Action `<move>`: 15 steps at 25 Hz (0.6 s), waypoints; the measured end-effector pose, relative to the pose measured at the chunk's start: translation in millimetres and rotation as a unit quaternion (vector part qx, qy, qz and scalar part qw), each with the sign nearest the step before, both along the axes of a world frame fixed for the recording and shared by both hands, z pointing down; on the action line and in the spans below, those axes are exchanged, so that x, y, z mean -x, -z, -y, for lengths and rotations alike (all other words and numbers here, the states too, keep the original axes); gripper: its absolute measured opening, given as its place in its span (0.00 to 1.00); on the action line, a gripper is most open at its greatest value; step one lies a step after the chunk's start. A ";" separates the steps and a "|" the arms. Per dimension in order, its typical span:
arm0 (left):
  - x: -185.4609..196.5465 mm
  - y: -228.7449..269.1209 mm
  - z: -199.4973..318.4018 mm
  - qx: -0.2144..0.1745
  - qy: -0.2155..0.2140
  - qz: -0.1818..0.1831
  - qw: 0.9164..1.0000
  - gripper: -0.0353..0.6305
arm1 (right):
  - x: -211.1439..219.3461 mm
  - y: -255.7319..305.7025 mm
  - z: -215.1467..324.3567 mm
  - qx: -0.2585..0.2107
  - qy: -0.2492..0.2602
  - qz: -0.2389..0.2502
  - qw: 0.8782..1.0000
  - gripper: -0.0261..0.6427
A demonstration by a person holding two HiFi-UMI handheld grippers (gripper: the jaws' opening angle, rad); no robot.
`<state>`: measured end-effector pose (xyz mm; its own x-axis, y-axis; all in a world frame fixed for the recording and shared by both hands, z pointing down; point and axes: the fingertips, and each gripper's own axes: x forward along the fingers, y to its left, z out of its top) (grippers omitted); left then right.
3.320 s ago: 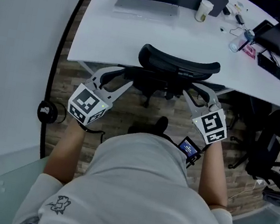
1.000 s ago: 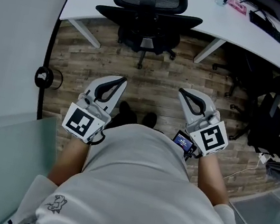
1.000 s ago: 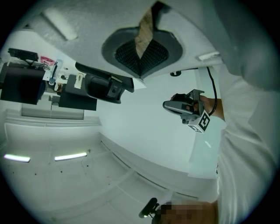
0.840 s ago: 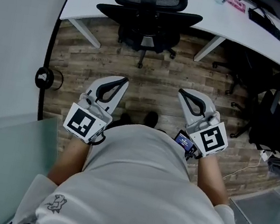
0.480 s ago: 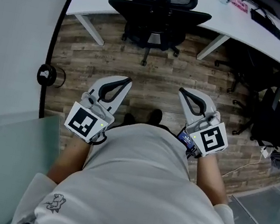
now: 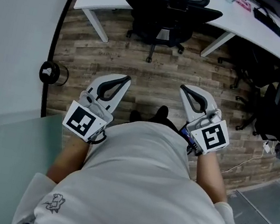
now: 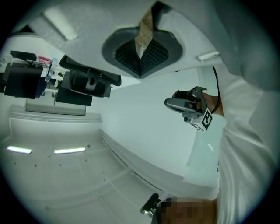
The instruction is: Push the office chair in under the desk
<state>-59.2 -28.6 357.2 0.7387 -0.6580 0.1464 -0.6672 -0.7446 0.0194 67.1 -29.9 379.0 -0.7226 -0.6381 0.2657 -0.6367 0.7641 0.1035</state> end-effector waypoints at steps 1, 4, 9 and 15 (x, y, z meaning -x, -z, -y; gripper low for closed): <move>5.0 0.3 -1.5 0.000 0.000 -0.001 1.000 0.05 | 4.5 -0.2 -1.9 0.001 0.000 -0.001 1.000 0.04; 15.1 -0.1 -5.1 -0.003 0.000 -0.001 1.000 0.05 | 10.6 -0.7 -5.6 0.001 -0.002 -0.004 1.000 0.04; 22.4 -0.7 -6.8 -0.001 -0.008 -0.009 1.000 0.05 | 11.9 -0.2 -5.2 -0.013 -0.011 -0.018 1.000 0.04; 21.9 -1.1 -6.3 -0.002 -0.017 -0.012 1.000 0.05 | 15.8 3.0 -5.0 -0.020 -0.012 -0.019 1.000 0.04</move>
<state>-81.0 -22.3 358.3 0.7637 -0.6331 0.1263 -0.6410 -0.7669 0.0313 51.3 -24.9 376.0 -0.6970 -0.6658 0.2663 -0.6496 0.7435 0.1586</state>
